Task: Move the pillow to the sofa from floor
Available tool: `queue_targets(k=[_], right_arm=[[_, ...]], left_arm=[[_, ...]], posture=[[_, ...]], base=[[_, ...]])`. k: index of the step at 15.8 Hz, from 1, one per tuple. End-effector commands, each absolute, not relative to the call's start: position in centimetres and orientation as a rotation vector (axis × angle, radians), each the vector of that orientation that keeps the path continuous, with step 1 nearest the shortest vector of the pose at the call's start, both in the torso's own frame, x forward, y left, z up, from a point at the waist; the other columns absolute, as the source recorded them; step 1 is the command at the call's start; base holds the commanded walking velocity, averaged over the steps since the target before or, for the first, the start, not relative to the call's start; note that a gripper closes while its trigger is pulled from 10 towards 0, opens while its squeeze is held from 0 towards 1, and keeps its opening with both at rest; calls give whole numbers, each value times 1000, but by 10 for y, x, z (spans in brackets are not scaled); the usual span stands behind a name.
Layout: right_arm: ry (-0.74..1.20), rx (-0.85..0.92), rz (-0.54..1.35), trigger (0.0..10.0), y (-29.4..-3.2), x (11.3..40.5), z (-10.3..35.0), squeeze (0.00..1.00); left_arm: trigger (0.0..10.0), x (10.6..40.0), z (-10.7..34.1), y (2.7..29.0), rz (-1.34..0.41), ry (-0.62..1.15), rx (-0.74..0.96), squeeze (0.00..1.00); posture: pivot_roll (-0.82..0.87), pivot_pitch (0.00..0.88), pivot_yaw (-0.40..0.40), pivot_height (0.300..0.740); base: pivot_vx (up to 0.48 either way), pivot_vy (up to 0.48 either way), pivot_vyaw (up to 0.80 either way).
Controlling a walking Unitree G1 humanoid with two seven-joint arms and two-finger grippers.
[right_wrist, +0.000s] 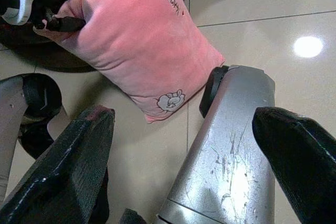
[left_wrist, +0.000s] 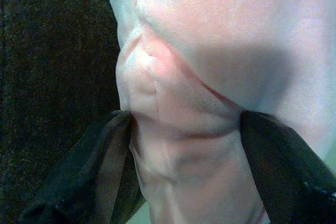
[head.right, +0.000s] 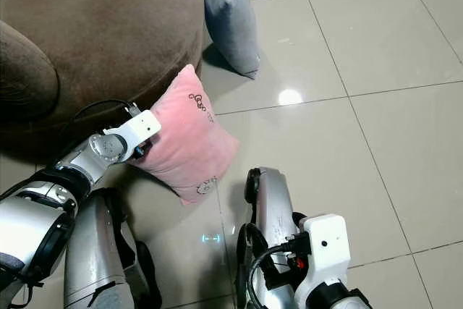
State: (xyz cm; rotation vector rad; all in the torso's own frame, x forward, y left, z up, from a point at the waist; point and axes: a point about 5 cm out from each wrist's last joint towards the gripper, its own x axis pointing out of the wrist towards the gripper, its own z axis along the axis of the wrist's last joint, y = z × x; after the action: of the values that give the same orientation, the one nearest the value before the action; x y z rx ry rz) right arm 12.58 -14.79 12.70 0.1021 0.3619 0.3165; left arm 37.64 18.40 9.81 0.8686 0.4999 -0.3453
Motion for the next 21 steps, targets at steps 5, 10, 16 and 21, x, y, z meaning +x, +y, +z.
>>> queue_targets(k=[5,10,16,21], right_arm=[[376,118,323,10000,-147,119,130,0],[381,125,323,10000,-146,117,130,0],[374,139,337,10000,-145,116,133,0],[372,135,329,10000,-145,120,129,0]], left_arm=[[0,371,89,184,-337,530,776,0],[0,371,89,181,-345,525,710,0],[0,371,88,174,-363,519,656,0],[0,381,104,169,-298,436,387,0]], posture=[[-347,331,-41,475],[-349,324,-39,475],[-351,314,-38,475],[-331,318,-28,475]], base=[[0,0,0],[0,0,0],[0,0,0],[0,0,0]])
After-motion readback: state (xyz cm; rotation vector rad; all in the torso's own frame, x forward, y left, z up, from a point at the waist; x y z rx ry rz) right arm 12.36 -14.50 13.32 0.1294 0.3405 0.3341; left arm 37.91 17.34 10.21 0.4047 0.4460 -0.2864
